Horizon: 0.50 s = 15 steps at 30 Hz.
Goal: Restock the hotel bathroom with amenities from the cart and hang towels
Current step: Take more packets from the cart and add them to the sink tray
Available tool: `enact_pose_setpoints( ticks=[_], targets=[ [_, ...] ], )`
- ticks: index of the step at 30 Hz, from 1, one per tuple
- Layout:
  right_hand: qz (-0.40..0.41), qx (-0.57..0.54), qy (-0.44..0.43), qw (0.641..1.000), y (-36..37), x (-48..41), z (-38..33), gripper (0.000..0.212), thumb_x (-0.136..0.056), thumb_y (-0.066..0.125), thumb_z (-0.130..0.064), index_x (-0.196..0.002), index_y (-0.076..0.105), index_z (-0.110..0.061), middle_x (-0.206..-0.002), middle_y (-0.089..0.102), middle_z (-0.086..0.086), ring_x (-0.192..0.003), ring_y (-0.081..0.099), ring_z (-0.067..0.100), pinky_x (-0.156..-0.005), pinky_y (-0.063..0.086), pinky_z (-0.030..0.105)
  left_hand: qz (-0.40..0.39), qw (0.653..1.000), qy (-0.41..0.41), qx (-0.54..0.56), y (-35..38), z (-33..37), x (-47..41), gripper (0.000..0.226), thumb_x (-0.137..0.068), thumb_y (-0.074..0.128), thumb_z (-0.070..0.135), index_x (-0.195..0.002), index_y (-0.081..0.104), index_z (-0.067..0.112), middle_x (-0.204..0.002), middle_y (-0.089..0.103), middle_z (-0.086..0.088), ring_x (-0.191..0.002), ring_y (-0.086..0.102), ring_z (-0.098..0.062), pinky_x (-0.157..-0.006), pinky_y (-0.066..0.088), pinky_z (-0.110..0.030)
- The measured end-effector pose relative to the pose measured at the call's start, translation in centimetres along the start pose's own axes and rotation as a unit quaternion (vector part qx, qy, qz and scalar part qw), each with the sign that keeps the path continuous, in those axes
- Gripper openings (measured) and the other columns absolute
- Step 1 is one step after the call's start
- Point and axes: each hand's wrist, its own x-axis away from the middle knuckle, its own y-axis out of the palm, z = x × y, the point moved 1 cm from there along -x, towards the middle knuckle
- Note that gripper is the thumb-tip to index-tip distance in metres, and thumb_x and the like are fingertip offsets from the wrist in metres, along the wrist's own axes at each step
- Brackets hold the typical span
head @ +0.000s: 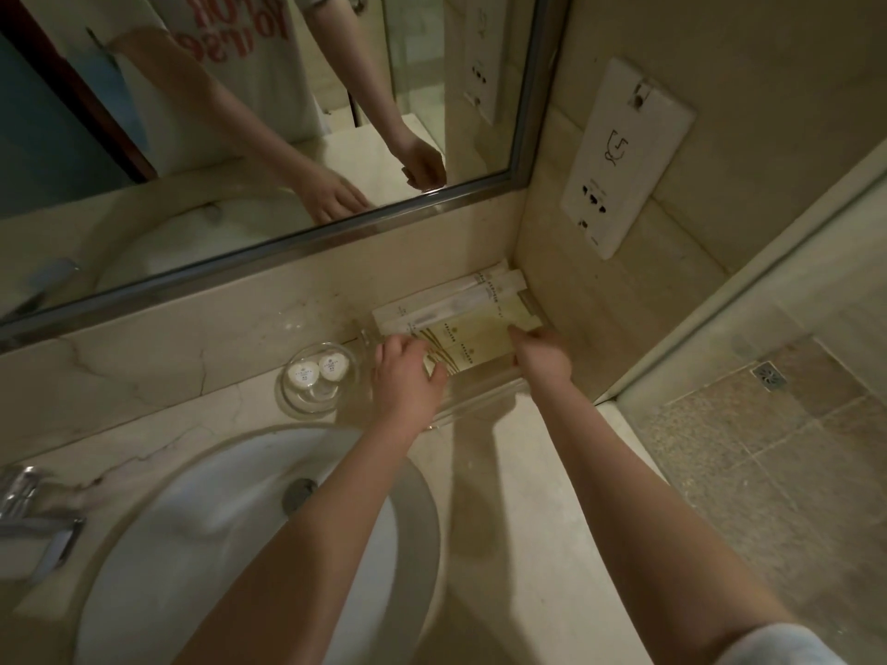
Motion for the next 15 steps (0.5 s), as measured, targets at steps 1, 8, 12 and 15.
enact_pose_setpoints(
  ticks=[1, 8, 12, 15],
  targets=[
    [-0.014, -0.042, -0.007, 0.999, 0.1, 0.7, -0.4, 0.030, -0.089, 0.053, -0.038, -0.077, 0.060, -0.012, -0.070, 0.062, 0.006, -0.068, 0.059, 0.027, -0.073, 0.047, 0.036, 0.002, 0.999, -0.014, 0.041, -0.5, 0.1, 0.1, 0.032, -0.088, 0.060, 0.025, -0.117, 0.061, 0.011, -0.120, 0.050, -0.006, -0.111, 0.045, -0.022, -0.092, 0.034, -0.025],
    [-0.131, -0.155, -0.050, 0.978, 0.1, 6.7, -2.0, 0.017, -0.091, 0.056, -0.025, -0.091, 0.060, -0.008, -0.065, 0.056, 0.003, -0.048, 0.046, 0.013, -0.043, 0.034, 0.021, -0.021, 0.959, -0.096, 0.266, -5.0, 0.0, 2.1, 0.015, -0.090, 0.058, 0.015, -0.102, 0.066, 0.008, -0.095, 0.063, -0.001, -0.086, 0.056, -0.013, -0.075, 0.040, -0.019],
    [-0.134, -0.174, -0.069, 0.973, -0.1, 10.4, -1.8, 0.016, -0.091, 0.058, -0.026, -0.087, 0.060, -0.011, -0.064, 0.056, 0.002, -0.045, 0.047, 0.011, -0.042, 0.032, 0.019, -0.044, 0.939, -0.109, 0.323, -7.2, -0.9, 4.6, 0.015, -0.091, 0.056, 0.014, -0.101, 0.065, 0.006, -0.084, 0.063, -0.004, -0.069, 0.056, -0.009, -0.061, 0.045, -0.014],
    [-0.125, -0.202, -0.078, 0.968, -0.2, 13.8, -1.5, 0.014, -0.090, 0.058, -0.026, -0.086, 0.060, -0.012, -0.066, 0.058, 0.002, -0.049, 0.048, 0.012, -0.048, 0.035, 0.021, -0.060, 0.930, -0.099, 0.348, -8.8, -1.8, 6.8, 0.011, -0.090, 0.055, 0.012, -0.094, 0.064, 0.010, -0.074, 0.061, 0.002, -0.065, 0.054, -0.006, -0.046, 0.038, -0.004]
  ],
)
